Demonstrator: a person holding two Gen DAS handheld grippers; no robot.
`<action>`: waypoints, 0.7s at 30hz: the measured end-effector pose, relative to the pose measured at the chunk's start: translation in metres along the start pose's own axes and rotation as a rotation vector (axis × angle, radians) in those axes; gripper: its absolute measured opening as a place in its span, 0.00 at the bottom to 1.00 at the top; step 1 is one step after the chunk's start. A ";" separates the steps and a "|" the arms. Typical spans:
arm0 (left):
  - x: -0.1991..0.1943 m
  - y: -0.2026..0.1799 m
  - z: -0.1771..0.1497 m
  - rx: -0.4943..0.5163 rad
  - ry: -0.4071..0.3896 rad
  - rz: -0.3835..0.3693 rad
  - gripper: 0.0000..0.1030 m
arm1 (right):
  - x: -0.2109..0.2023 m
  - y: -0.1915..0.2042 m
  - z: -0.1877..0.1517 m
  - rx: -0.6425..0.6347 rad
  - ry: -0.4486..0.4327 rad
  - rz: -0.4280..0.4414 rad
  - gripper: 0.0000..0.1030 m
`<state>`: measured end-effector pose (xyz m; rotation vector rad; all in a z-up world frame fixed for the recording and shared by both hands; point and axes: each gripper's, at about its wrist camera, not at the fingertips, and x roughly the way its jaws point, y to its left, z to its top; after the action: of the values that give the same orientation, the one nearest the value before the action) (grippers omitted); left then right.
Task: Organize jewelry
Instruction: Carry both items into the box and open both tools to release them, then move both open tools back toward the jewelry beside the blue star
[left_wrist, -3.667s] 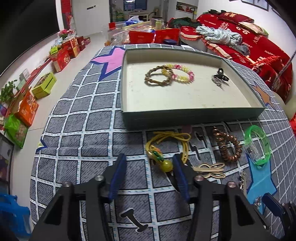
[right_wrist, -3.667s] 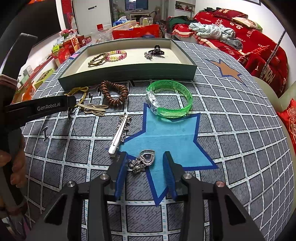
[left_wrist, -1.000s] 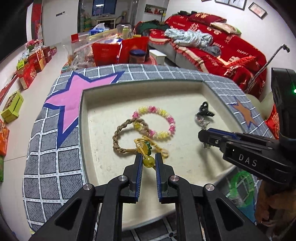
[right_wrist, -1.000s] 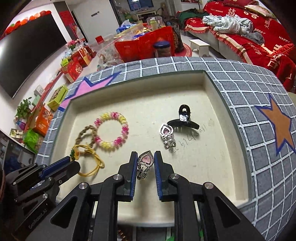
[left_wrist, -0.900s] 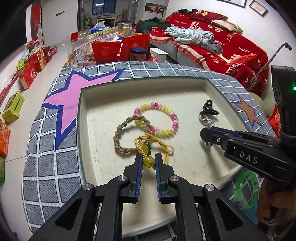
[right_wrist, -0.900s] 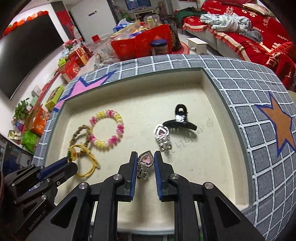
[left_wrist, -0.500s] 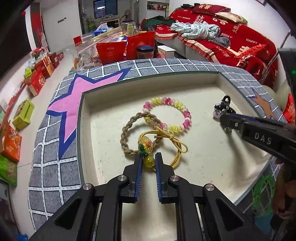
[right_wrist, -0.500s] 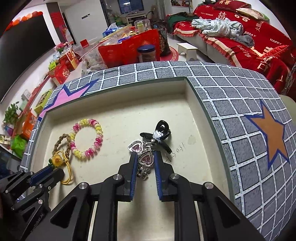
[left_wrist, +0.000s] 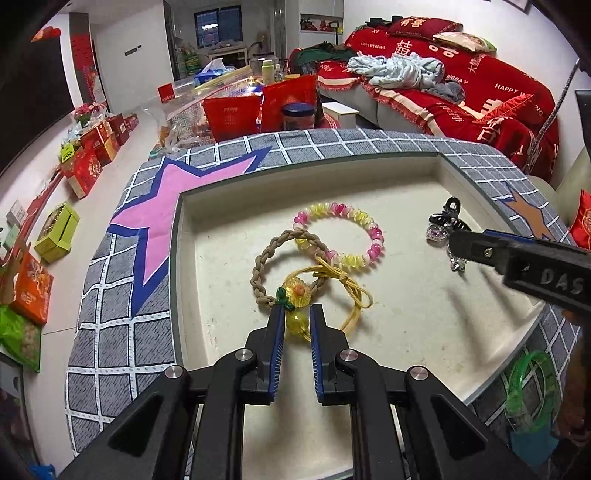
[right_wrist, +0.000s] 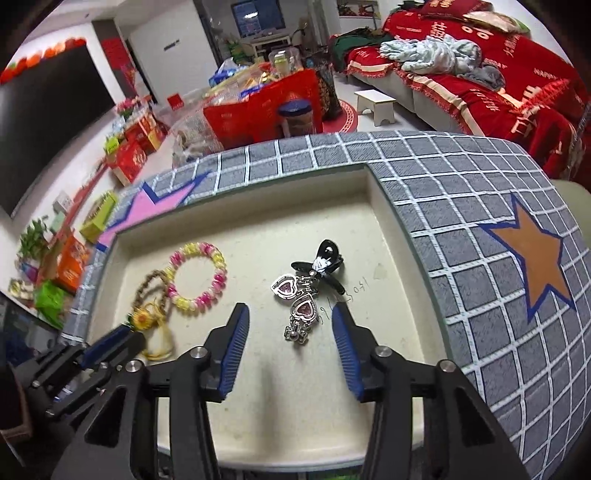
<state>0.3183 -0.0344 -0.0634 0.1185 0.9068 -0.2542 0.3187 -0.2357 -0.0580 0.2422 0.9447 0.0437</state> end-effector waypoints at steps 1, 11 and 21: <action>-0.002 -0.001 0.000 0.003 -0.005 -0.001 0.31 | -0.005 -0.002 0.000 0.013 -0.007 0.011 0.52; -0.013 -0.004 0.003 0.007 -0.028 -0.009 0.31 | -0.033 -0.011 -0.011 0.046 -0.038 0.033 0.52; -0.041 0.005 -0.003 -0.036 -0.102 0.016 1.00 | -0.050 -0.013 -0.026 0.066 -0.045 0.036 0.57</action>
<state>0.2930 -0.0215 -0.0330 0.0789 0.8086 -0.2269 0.2678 -0.2501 -0.0359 0.3204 0.8975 0.0401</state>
